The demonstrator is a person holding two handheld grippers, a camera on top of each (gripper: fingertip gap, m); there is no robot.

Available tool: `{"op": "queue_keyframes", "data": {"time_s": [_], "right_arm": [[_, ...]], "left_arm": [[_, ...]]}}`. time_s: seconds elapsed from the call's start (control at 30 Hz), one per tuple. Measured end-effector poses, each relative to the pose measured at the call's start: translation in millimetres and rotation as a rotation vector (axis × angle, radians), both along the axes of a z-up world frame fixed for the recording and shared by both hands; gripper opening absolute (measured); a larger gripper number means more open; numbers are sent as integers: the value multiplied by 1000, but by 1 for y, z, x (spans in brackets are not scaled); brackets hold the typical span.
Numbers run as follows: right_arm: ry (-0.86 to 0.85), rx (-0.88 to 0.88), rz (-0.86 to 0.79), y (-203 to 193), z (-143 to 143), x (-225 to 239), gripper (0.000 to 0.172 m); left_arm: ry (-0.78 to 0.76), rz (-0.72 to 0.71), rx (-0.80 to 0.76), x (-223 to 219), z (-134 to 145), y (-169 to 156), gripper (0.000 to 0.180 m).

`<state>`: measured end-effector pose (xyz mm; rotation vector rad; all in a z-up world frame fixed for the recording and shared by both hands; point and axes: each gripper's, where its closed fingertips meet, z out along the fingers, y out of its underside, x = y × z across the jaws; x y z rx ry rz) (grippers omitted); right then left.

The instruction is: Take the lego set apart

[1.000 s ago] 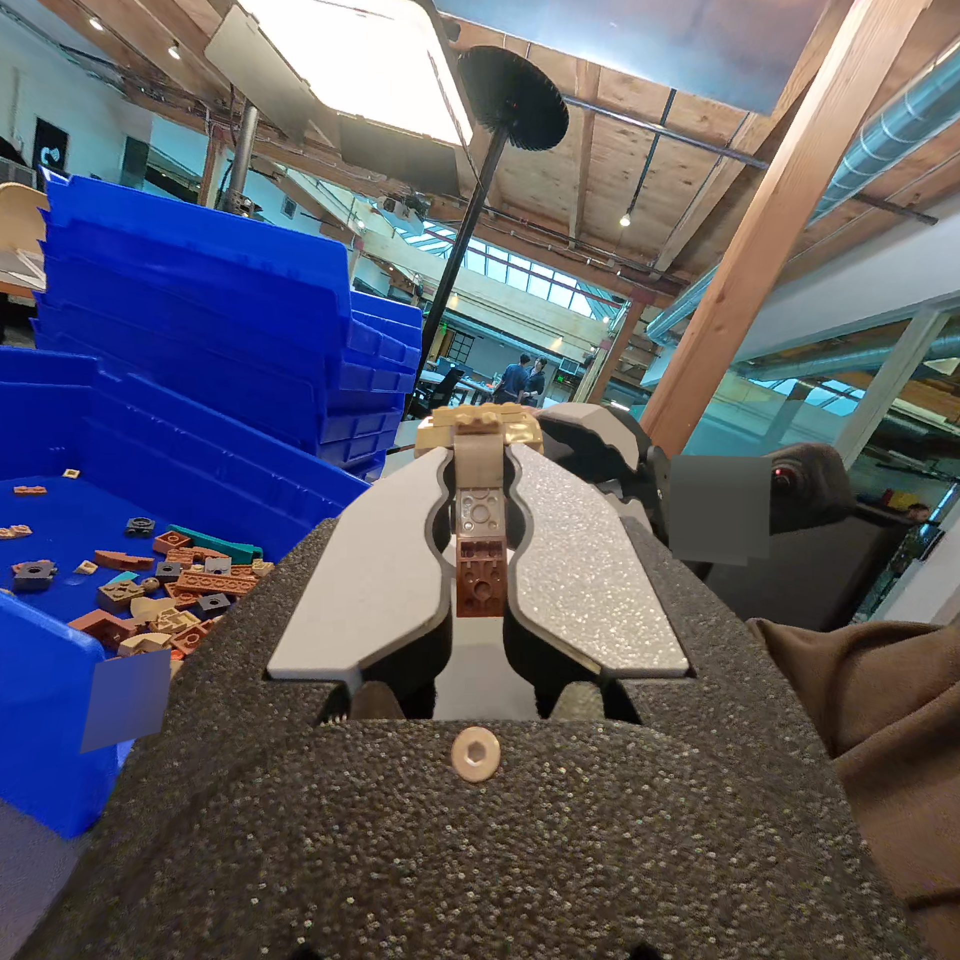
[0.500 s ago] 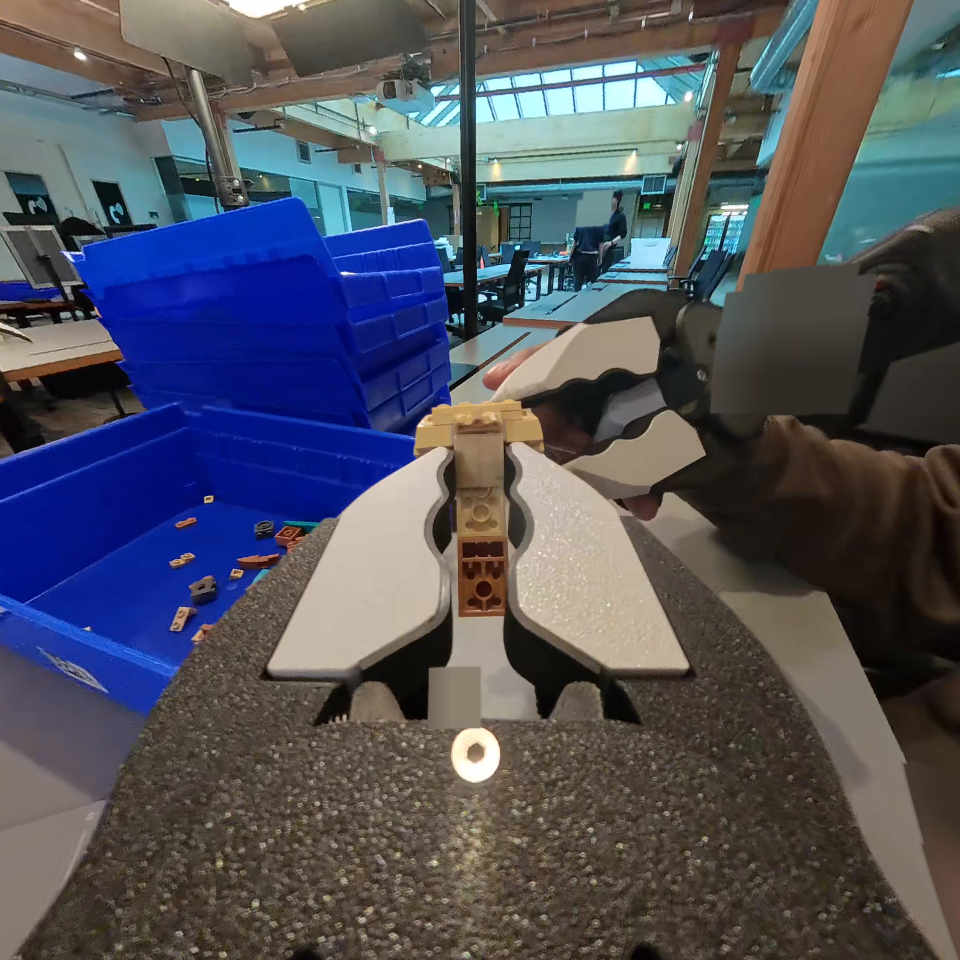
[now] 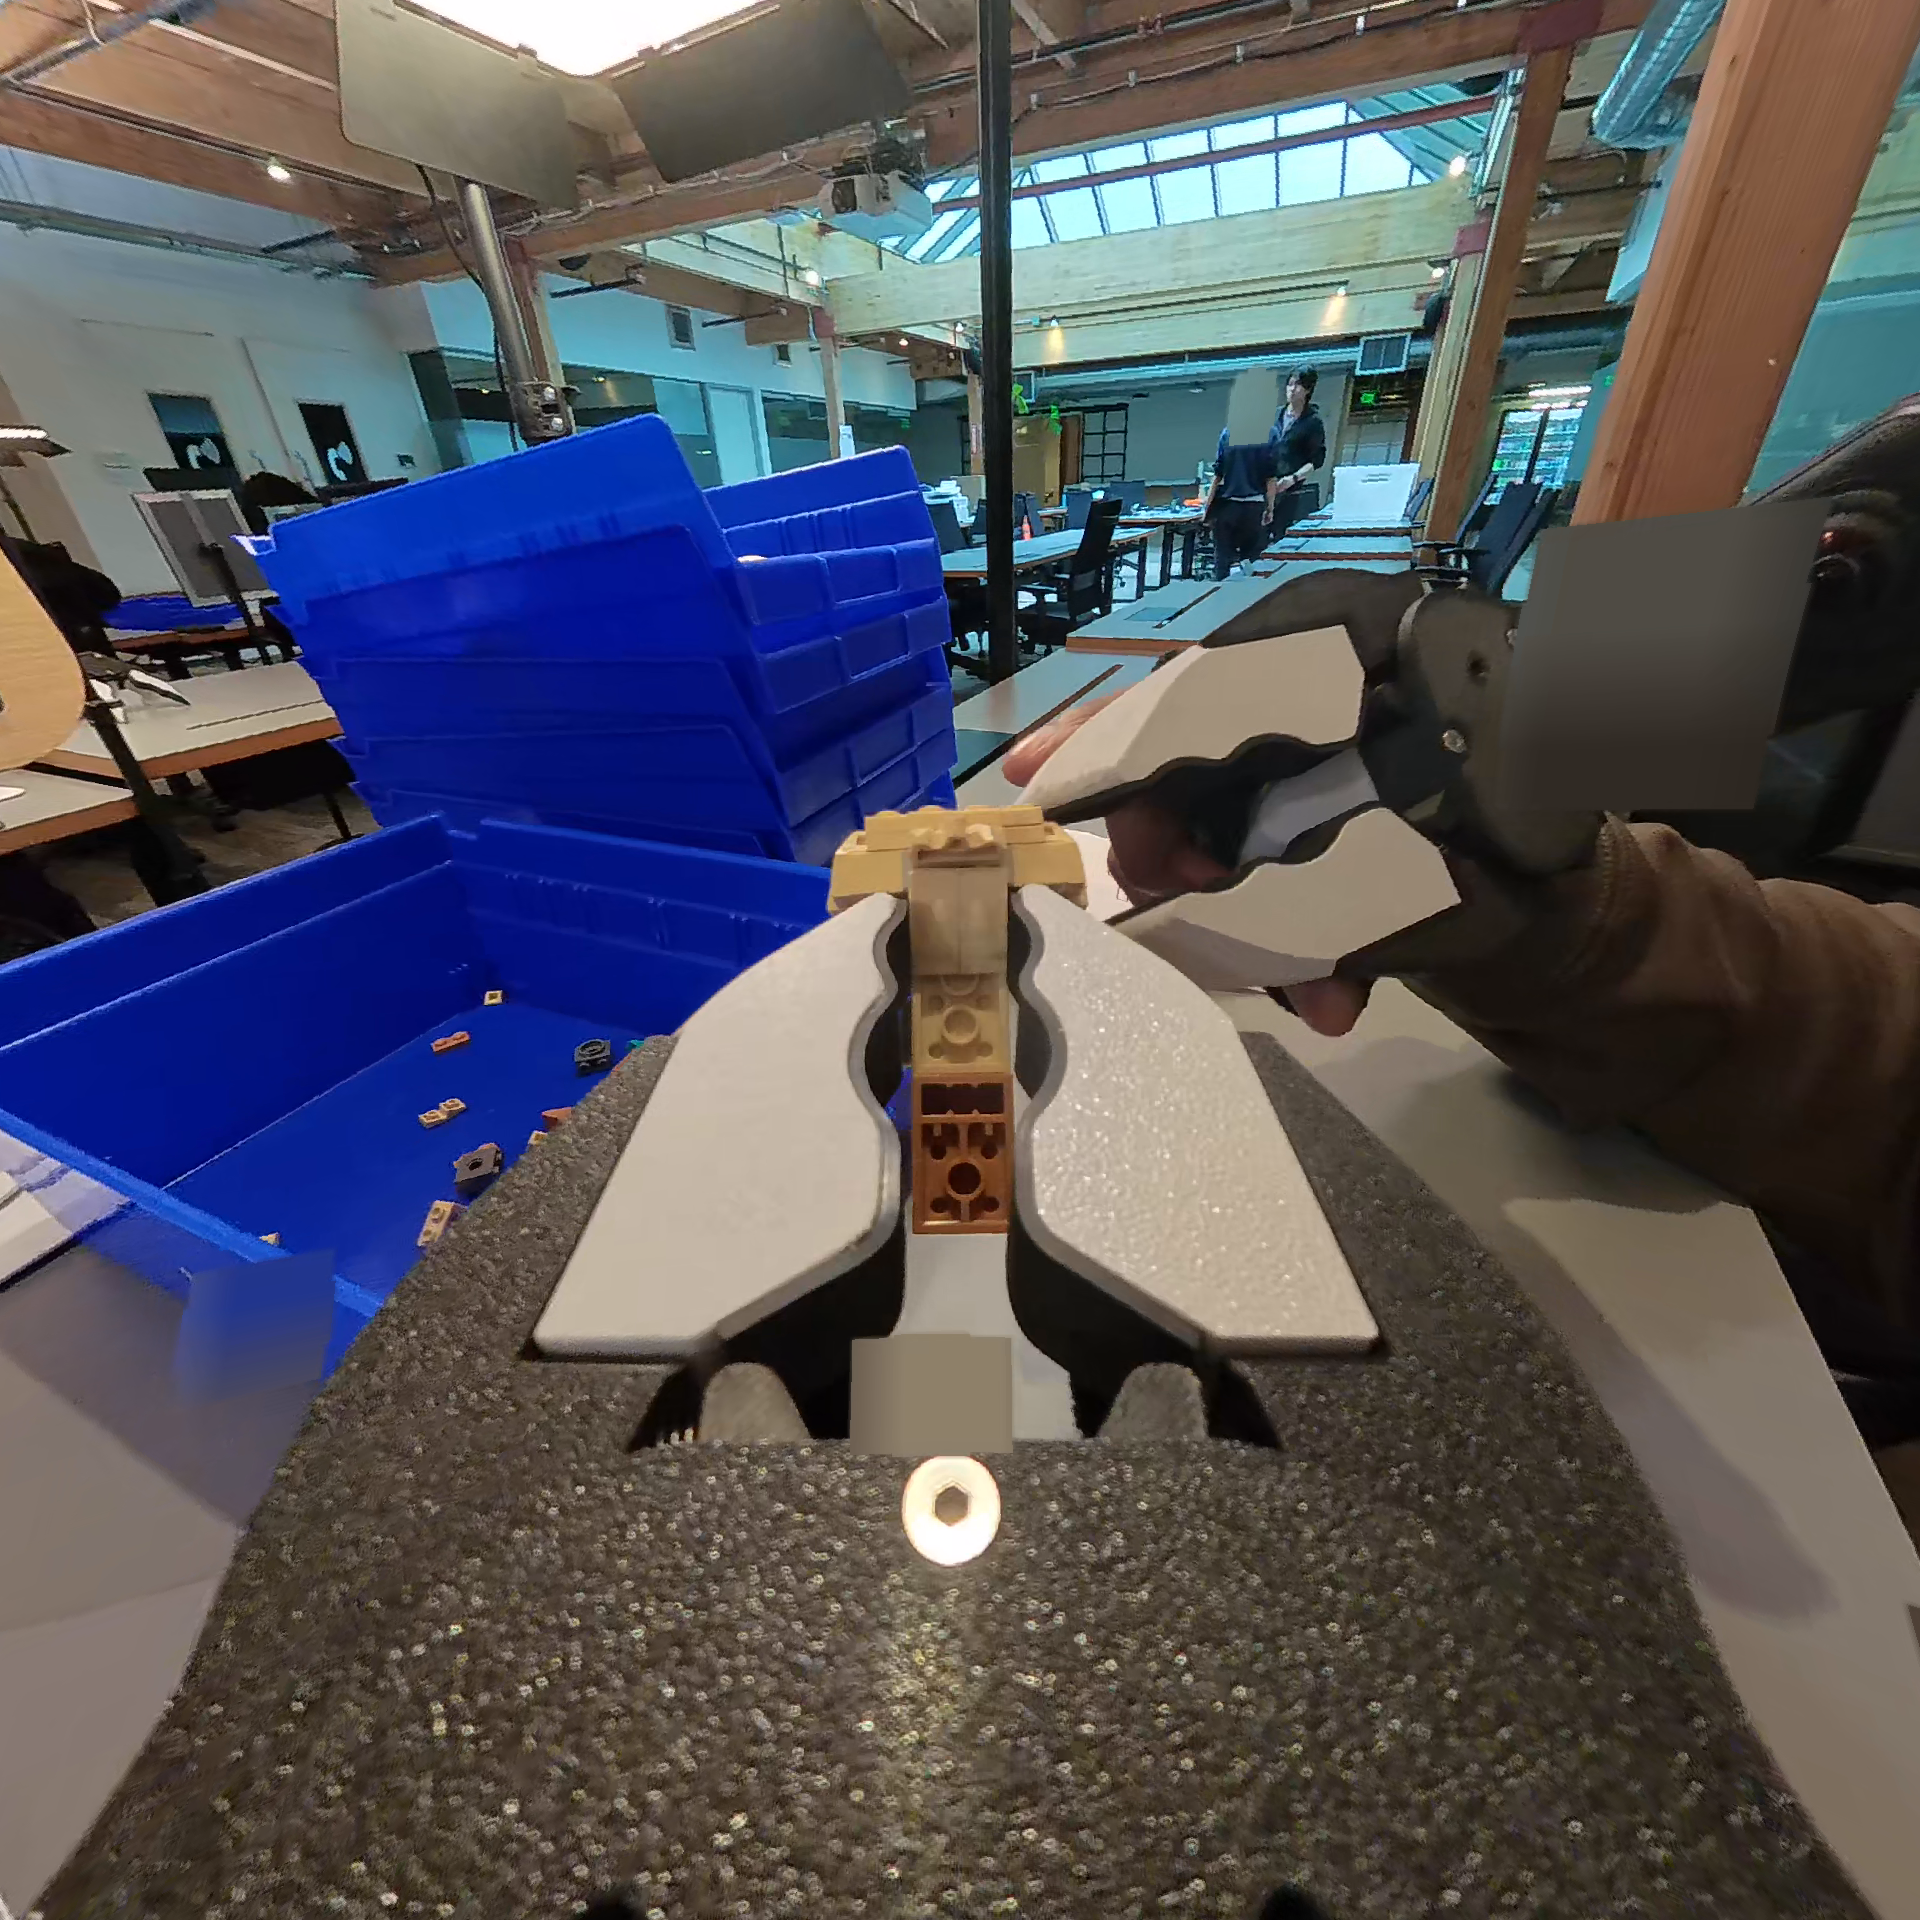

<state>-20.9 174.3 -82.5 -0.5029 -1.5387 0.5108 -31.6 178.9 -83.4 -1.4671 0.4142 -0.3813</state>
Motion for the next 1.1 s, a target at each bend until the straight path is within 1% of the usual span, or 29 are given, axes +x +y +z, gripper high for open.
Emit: {"op": "queue_keyframes", "data": {"time_s": [0.13, 0.4, 0.47, 0.67, 0.83, 0.97, 1.1], "right_arm": [[-4, -7, -10, 2, 0, -1, 21], [-44, -42, 3, 1, -5, -1, 21], [-62, -47, 7, 1, -8, -1, 20], [-121, -94, 50, 2, -13, 1, 19], [-131, -108, 63, 2, -14, 3, 19], [-133, -158, 92, 0, -12, 4, 19], [-130, -261, 134, -1, -9, 5, 19]], "left_arm": [[-8, 1, 2, -1, 1, 0, 17], [32, -11, -17, 1, -4, -1, 17], [55, -13, -27, 1, -7, -1, 17], [200, -8, -14, 4, -14, -2, 17], [214, -22, -12, 5, -15, -3, 18], [217, -39, 1, 6, -14, -4, 18], [296, -16, 64, 6, -11, -6, 18]]}}
